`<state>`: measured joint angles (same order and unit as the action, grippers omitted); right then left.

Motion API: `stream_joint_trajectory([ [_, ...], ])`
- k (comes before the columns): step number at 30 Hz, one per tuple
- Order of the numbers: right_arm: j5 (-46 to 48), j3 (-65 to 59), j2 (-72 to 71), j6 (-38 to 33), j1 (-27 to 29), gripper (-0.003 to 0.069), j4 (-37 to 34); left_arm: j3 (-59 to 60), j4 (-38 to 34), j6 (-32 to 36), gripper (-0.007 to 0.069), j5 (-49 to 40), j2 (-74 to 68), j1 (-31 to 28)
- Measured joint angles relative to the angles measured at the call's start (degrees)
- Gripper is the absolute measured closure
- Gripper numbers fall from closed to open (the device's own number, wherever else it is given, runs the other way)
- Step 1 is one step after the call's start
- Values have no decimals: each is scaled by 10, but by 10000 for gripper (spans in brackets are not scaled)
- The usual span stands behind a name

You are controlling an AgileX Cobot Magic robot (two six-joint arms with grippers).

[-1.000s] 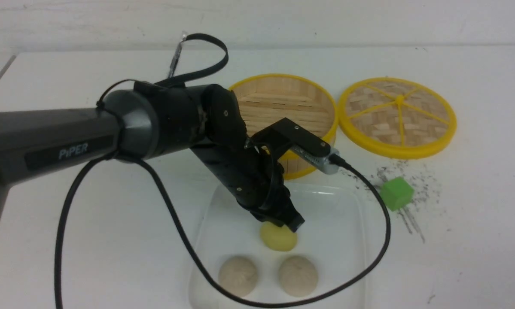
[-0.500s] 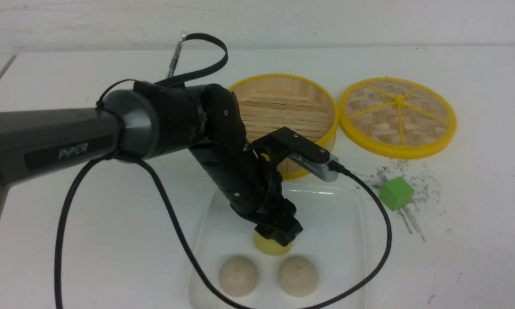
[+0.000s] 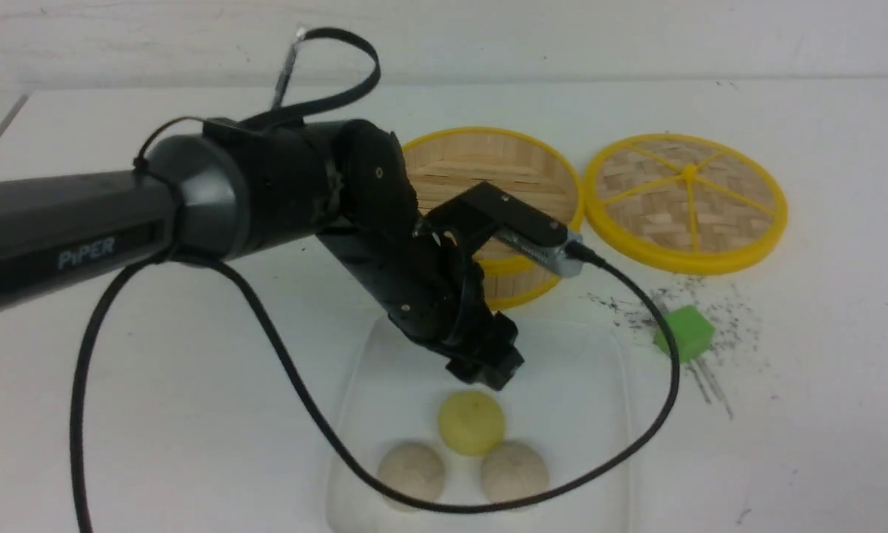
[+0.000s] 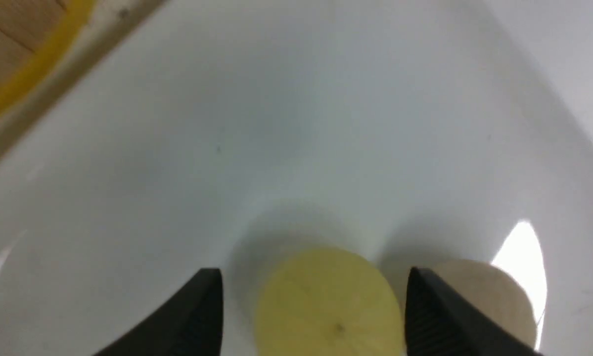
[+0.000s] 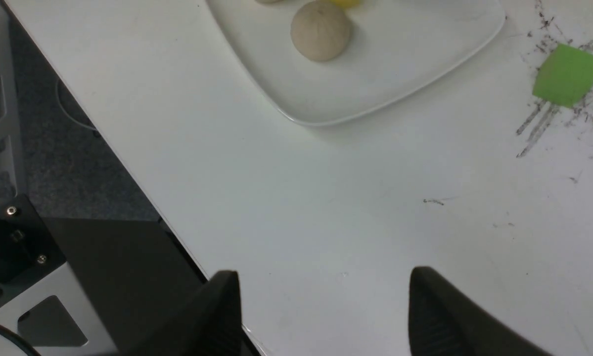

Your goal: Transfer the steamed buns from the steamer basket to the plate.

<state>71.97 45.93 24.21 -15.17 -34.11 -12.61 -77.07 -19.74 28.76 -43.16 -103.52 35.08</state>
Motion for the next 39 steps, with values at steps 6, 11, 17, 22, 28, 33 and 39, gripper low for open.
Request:
stream_joint_trajectory([
  [6, 0, 0, 0, -2, 0, 204, 0, -36, 4, -27, 129, -11, 42, 0],
  [11, 0, 0, 0, -2, 0, 204, -1, -38, 44, -43, 130, -22, 76, 0],
  [17, 0, 0, 0, -7, 0, 204, 0, -38, 99, -58, 200, -29, 129, 0],
  [22, 0, 0, 0, -13, 0, 204, 0, -38, 160, -63, 299, -59, 184, 0],
  [28, 0, 0, 0, -14, 0, 204, -1, -38, 204, -96, 413, -75, 251, 0],
  [33, -9, 0, 0, -9, 0, 204, 0, -38, 290, -229, 471, -76, 299, 0],
  [39, -55, 0, 0, 5, 0, 204, 0, -38, 394, -384, 477, -79, 332, 0],
])
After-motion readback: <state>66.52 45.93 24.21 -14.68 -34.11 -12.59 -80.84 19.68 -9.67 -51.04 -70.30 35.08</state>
